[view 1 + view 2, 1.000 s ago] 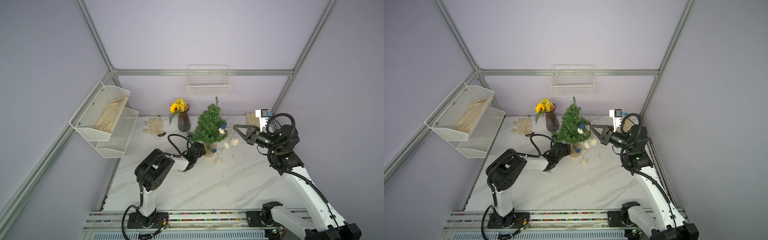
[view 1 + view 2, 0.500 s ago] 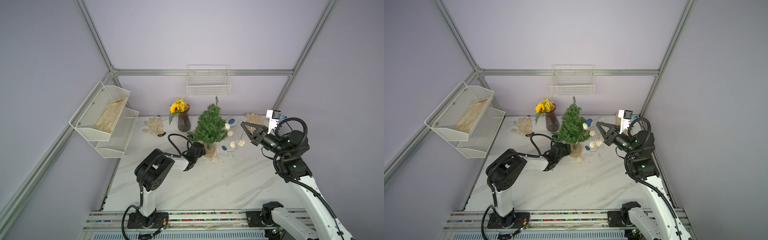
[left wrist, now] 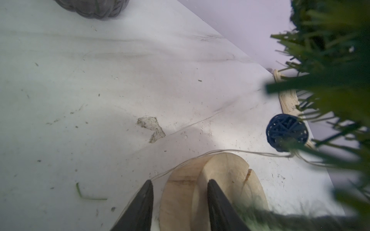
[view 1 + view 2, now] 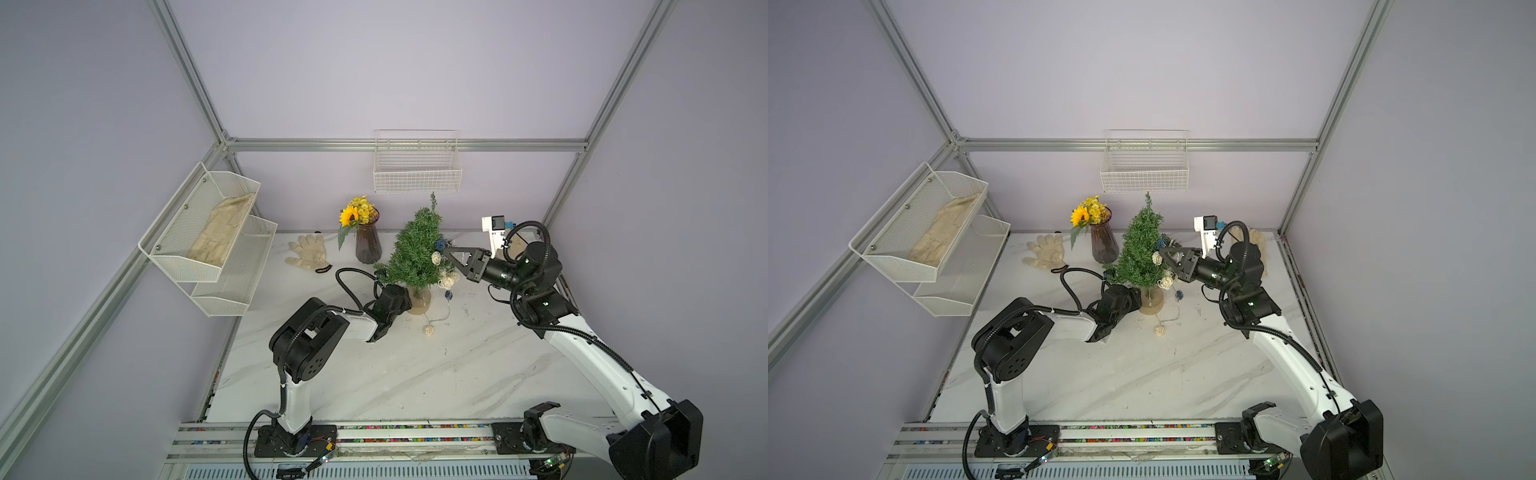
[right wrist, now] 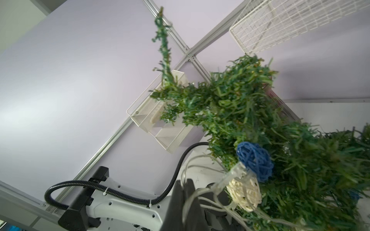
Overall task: Remove string lights from the small christmas tree
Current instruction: Remove the light string from the Christmas tree.
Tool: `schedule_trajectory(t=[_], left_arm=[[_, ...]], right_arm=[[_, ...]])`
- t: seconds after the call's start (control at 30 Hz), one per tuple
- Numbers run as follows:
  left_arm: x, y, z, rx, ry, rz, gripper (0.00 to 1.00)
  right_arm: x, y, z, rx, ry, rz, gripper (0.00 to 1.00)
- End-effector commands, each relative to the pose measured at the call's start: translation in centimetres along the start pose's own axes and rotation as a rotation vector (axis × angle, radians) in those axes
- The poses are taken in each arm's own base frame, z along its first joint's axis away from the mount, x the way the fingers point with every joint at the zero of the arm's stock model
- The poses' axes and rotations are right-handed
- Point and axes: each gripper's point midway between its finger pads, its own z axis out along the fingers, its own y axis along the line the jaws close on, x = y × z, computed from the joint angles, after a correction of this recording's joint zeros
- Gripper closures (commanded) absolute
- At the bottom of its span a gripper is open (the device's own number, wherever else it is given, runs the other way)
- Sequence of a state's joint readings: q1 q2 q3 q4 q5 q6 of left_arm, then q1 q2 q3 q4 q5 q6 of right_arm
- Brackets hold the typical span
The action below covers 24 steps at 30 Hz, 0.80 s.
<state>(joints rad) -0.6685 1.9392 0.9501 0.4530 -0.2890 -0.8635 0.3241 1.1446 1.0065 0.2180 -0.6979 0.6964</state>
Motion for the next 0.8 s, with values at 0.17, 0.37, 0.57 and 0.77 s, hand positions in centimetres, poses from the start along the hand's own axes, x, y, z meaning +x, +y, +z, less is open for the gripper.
schedule_trajectory(t=[0.17, 0.37, 0.57, 0.77], left_arm=[[1.7, 1.6, 0.3, -0.056, 0.066, 0.045, 0.57], [1.8, 1.7, 0.1, -0.055, 0.07, 0.048, 0.57], [1.8, 1.8, 0.2, -0.06, 0.07, 0.062, 0.57], [0.8, 0.7, -1.0, 0.006, 0.039, 0.117, 0.47]], right_arm=[[0.9, 4.8, -3.5, -0.1, -0.027, -0.121, 1.0], [1.8, 3.5, -5.3, -0.011, -0.078, -0.115, 1.0], [3.2, 0.6, -5.4, 0.079, -0.084, -0.07, 1.0], [2.1, -2.8, -5.3, 0.23, -0.153, -0.03, 1.0]])
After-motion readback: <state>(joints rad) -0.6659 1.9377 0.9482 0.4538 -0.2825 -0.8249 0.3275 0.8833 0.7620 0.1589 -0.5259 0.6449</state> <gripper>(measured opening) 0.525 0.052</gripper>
